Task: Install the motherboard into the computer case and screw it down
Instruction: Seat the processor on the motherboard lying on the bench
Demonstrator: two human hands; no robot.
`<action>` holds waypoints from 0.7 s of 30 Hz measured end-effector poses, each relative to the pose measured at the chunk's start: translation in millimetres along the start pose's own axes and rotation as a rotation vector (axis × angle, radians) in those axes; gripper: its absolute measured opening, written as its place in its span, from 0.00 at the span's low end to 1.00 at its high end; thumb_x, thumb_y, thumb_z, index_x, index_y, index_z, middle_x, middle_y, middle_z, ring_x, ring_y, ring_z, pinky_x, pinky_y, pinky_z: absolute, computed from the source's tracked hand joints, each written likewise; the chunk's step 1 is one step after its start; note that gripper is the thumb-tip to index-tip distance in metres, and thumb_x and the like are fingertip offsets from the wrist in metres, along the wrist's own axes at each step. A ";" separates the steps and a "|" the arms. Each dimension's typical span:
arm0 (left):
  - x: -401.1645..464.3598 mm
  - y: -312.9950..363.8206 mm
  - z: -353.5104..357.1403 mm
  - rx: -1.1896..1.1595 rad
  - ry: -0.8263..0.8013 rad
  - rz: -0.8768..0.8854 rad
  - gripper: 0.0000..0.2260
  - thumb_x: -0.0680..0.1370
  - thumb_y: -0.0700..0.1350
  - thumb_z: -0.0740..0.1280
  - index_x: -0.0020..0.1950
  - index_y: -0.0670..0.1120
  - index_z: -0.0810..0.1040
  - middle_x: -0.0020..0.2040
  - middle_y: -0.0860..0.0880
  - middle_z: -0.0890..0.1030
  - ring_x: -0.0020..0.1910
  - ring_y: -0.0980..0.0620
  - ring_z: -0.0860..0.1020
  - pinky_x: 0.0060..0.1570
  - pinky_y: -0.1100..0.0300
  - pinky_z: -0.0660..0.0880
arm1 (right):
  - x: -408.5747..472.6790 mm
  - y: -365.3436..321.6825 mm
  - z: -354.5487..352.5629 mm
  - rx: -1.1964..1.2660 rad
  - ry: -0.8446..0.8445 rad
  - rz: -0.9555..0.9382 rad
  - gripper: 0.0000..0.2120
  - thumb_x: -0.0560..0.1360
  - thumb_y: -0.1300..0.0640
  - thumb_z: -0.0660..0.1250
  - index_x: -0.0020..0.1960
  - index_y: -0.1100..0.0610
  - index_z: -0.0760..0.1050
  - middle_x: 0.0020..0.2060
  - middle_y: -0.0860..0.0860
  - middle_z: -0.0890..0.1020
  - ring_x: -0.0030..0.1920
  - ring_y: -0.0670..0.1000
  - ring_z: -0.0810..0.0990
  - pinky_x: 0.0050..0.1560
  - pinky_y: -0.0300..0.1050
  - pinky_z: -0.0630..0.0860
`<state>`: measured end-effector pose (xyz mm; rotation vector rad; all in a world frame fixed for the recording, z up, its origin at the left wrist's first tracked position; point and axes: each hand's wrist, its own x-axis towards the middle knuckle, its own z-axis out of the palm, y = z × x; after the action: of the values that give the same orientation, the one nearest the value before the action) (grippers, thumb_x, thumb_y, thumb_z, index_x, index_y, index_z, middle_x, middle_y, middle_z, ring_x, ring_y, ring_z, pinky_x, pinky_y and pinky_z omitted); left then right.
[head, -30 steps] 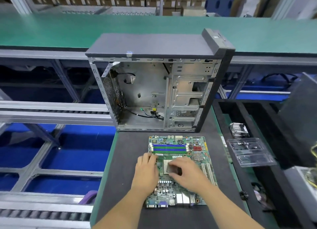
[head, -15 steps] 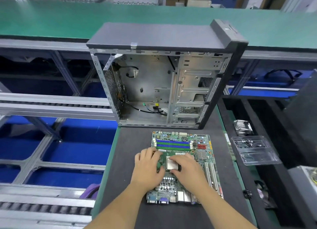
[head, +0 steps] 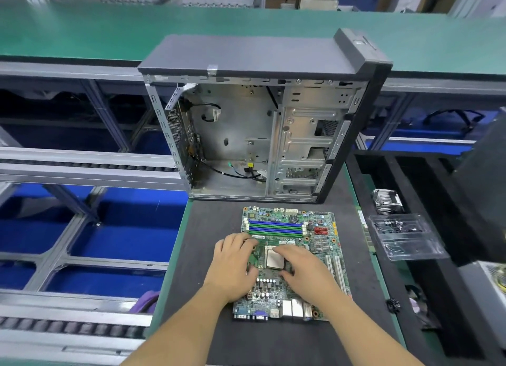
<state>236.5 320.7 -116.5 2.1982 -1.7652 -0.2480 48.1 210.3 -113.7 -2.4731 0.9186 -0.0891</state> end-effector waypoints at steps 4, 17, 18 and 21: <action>-13.2 -5.9 2.2 0.019 0.045 -0.101 0.22 0.75 0.51 0.57 0.69 0.53 0.69 0.66 0.55 0.68 0.67 0.52 0.65 0.65 0.54 0.61 | -2.1 -2.3 -1.0 0.019 0.032 0.019 0.27 0.80 0.54 0.70 0.76 0.46 0.68 0.71 0.39 0.73 0.70 0.44 0.72 0.70 0.41 0.69; -27.9 -8.8 14.4 0.033 0.032 -0.214 0.26 0.79 0.59 0.43 0.74 0.54 0.65 0.69 0.55 0.67 0.70 0.53 0.63 0.70 0.53 0.59 | -4.6 -4.9 2.5 0.012 0.013 0.093 0.32 0.80 0.47 0.69 0.80 0.43 0.61 0.74 0.38 0.70 0.66 0.46 0.77 0.64 0.44 0.76; -27.8 -8.6 14.4 0.031 0.033 -0.217 0.26 0.79 0.59 0.44 0.74 0.53 0.65 0.69 0.55 0.68 0.70 0.53 0.63 0.70 0.53 0.59 | -3.7 -5.4 2.6 0.001 0.010 0.090 0.32 0.80 0.46 0.69 0.80 0.42 0.60 0.74 0.38 0.71 0.65 0.46 0.78 0.63 0.45 0.77; -27.1 -7.5 12.6 0.024 0.037 -0.224 0.26 0.79 0.59 0.45 0.73 0.53 0.67 0.68 0.55 0.69 0.69 0.53 0.64 0.69 0.52 0.60 | -0.1 -9.9 3.5 -0.055 0.002 0.074 0.31 0.80 0.43 0.67 0.80 0.41 0.58 0.74 0.39 0.71 0.63 0.47 0.80 0.59 0.48 0.79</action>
<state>233.3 346.9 -132.5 2.4024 -1.5098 -0.2349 54.8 218.3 -112.0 -2.4863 1.0245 -0.0422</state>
